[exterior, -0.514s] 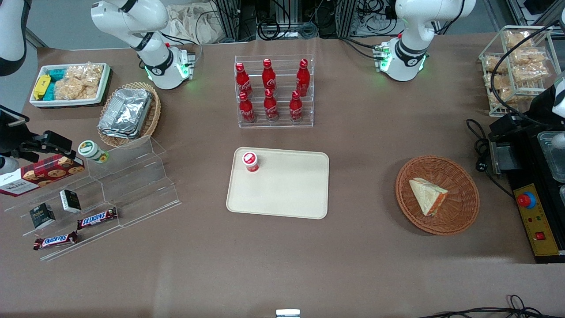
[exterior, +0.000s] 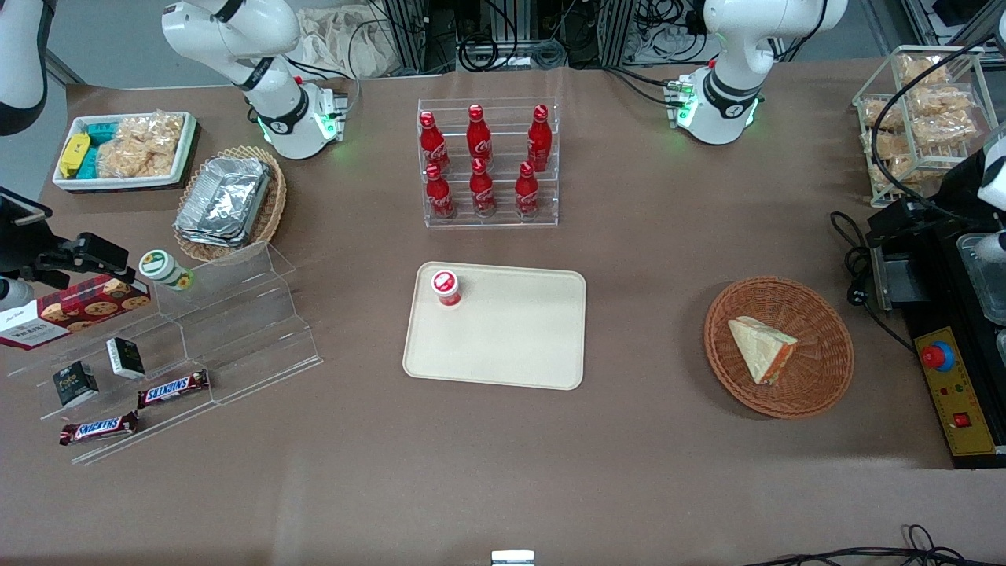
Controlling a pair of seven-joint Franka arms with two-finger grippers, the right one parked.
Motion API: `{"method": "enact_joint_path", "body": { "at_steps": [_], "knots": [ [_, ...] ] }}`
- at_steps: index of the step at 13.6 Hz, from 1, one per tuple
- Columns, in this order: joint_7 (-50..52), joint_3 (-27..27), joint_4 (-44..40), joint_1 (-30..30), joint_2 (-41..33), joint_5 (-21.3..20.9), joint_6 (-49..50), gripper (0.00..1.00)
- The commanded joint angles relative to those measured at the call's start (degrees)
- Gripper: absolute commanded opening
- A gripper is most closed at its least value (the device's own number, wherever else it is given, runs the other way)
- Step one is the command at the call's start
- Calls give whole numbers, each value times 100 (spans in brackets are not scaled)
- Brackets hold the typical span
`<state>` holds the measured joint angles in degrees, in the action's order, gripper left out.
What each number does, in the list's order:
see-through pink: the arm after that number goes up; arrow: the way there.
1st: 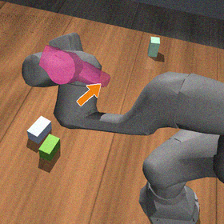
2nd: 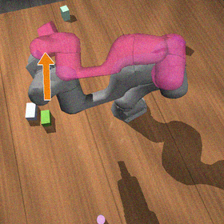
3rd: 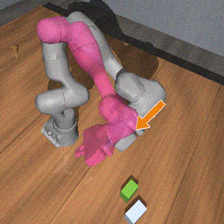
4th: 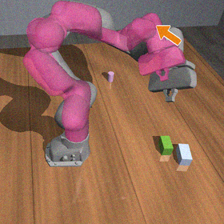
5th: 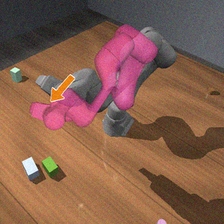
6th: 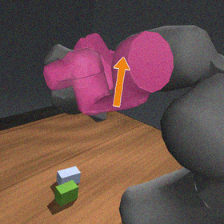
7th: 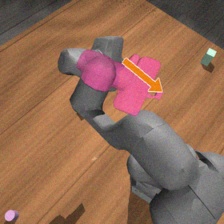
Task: Place sandwich from basket to tray
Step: 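Lower the open left gripper over the wrapped sandwich in the wicker basket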
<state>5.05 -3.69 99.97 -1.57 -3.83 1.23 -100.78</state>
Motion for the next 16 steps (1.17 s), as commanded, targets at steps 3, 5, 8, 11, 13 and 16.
{"method": "enact_joint_path", "body": {
  "at_steps": [3,5,8,11,13,16],
  "knots": [
    [207,-62,-40,-54,724,71,-177,100],
    [434,-62,-39,-45,1093,79,-537,100],
    [787,-53,-13,-72,1629,350,-1074,100],
    [778,-44,22,-89,2209,422,-1539,100],
    [778,-9,40,-98,2552,448,-1839,100],
    [778,44,84,-98,2965,457,-2312,100]
  ]
}}
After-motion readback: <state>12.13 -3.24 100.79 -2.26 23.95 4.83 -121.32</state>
